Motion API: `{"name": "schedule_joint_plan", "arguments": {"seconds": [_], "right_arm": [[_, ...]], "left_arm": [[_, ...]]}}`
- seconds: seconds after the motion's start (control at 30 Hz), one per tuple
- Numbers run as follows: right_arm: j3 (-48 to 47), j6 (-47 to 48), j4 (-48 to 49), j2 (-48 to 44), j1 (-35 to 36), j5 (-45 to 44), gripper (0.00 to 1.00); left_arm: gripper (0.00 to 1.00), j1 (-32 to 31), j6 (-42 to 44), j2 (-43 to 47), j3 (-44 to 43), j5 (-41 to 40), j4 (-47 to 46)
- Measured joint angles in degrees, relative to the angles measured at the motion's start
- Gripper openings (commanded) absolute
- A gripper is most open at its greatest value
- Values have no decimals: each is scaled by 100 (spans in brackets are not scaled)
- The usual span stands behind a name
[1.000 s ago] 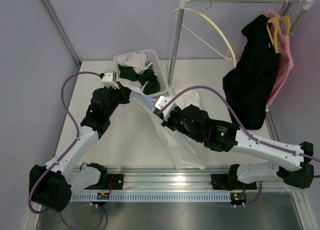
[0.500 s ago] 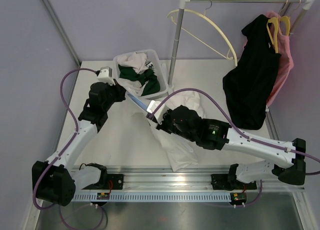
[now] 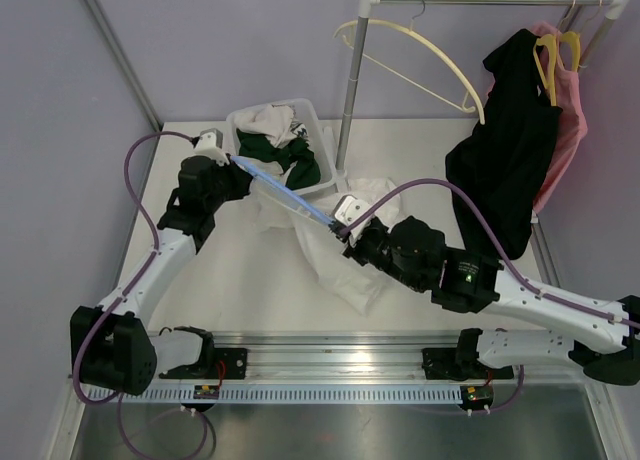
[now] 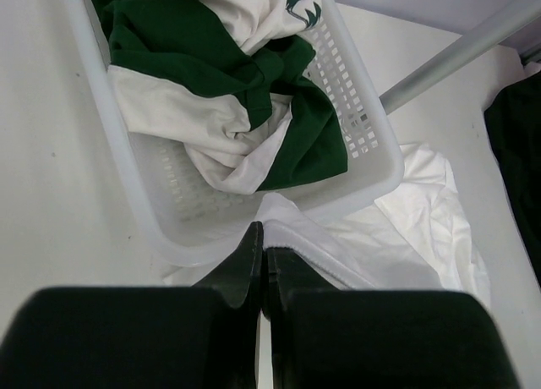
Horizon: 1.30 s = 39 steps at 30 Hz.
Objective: Remove the t-shirt from the hanger
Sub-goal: Remove the tshirt from the hanger
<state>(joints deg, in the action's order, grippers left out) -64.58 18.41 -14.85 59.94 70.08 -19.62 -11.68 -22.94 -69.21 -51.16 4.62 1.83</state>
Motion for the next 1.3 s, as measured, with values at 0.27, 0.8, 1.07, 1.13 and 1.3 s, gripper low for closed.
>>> {"name": "schedule_joint_plan", "arguments": {"seconds": [0.27, 0.8, 1.07, 1.13, 1.3], "right_arm": [[470, -28, 1075, -380, 4, -588, 0], [765, 98, 4142, 306, 11, -1797, 0], [719, 348, 4804, 518, 11, -2072, 0], [621, 396, 4811, 549, 11, -2116, 0], [146, 389, 4500, 553, 11, -2214, 0]], "left_arm": [[2, 127, 2, 719, 605, 376, -730], [30, -916, 966, 1462, 1355, 892, -1740], [43, -1276, 1526, 1676, 1563, 798, -1961], [60, -1276, 1641, 1672, 1563, 750, -1958], [73, -1276, 1770, 1580, 1545, 682, -1919]]}}
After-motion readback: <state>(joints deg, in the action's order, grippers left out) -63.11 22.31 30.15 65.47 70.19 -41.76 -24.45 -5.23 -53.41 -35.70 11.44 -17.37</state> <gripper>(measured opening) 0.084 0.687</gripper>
